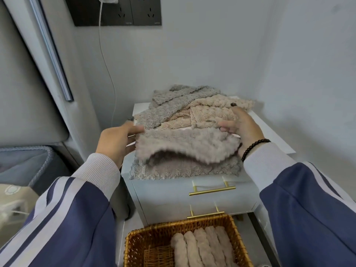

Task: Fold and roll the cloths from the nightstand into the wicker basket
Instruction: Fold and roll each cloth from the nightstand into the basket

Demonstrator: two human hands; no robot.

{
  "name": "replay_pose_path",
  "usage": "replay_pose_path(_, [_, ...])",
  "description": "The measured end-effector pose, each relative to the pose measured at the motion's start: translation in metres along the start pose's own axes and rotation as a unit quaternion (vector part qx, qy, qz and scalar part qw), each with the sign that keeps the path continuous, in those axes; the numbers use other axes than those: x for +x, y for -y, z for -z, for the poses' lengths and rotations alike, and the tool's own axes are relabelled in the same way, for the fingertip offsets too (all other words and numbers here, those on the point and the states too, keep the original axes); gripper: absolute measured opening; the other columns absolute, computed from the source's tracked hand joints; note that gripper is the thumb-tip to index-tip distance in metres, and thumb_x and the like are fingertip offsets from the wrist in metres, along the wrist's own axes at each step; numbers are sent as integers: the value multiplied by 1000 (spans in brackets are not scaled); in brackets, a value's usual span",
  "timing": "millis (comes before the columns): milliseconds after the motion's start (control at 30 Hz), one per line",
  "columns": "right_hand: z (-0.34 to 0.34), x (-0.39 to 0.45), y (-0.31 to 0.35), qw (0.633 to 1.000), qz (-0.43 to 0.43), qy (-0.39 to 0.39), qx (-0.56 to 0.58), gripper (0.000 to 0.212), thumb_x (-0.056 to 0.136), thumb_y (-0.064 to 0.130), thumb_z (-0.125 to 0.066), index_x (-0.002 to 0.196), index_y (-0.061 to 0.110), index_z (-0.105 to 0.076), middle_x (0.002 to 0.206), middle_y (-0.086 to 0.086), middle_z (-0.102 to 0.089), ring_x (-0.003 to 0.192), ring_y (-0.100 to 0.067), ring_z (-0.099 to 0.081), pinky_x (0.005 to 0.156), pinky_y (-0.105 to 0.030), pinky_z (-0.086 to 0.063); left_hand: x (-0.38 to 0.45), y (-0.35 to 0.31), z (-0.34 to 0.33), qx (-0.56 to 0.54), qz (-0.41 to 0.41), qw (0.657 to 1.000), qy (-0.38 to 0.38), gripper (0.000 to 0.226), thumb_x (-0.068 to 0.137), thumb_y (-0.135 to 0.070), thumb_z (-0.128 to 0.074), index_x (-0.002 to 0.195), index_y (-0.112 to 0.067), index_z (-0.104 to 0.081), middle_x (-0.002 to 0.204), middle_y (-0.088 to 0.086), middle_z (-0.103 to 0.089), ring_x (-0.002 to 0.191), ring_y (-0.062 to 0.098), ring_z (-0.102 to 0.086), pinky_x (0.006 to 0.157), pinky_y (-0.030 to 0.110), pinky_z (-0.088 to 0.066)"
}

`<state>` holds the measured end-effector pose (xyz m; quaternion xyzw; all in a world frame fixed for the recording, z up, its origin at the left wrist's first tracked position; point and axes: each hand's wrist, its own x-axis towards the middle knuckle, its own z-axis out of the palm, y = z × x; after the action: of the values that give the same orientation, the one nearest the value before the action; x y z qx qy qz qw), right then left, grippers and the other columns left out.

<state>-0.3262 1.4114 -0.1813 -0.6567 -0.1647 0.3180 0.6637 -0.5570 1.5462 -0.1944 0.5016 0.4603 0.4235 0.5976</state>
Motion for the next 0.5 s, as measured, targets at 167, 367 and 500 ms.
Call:
replay_pose_path(167, [10,7,-3,977,-29,-39,-206,53,64,13,-80,110,-8,-65,116,-24,-64,111,-35,-61,95,-53,-50,5,11,5,90,-21,995,-30,24,72,1,-79,89,-15,-76,93,8,-74,86,22,-69,79,30,-56])
replay_pose_path(367, [21,-6,-6,978,-189,71,-56,10,80,-5,-69,87,-5,-63,86,-18,-65,82,-26,-63,87,-38,-54,10,12,9,197,-27,976,-90,32,75,-1,-75,102,-19,-71,96,-3,-70,94,20,-67,91,38,-54])
replay_pose_path(500, [27,-3,-16,974,-208,86,-27,8,89,9,-65,87,4,-59,73,-8,-53,63,-15,-49,48,-25,-55,12,16,6,210,38,975,-55,21,74,-22,-81,91,-13,-72,95,6,-69,88,23,-64,91,37,-51])
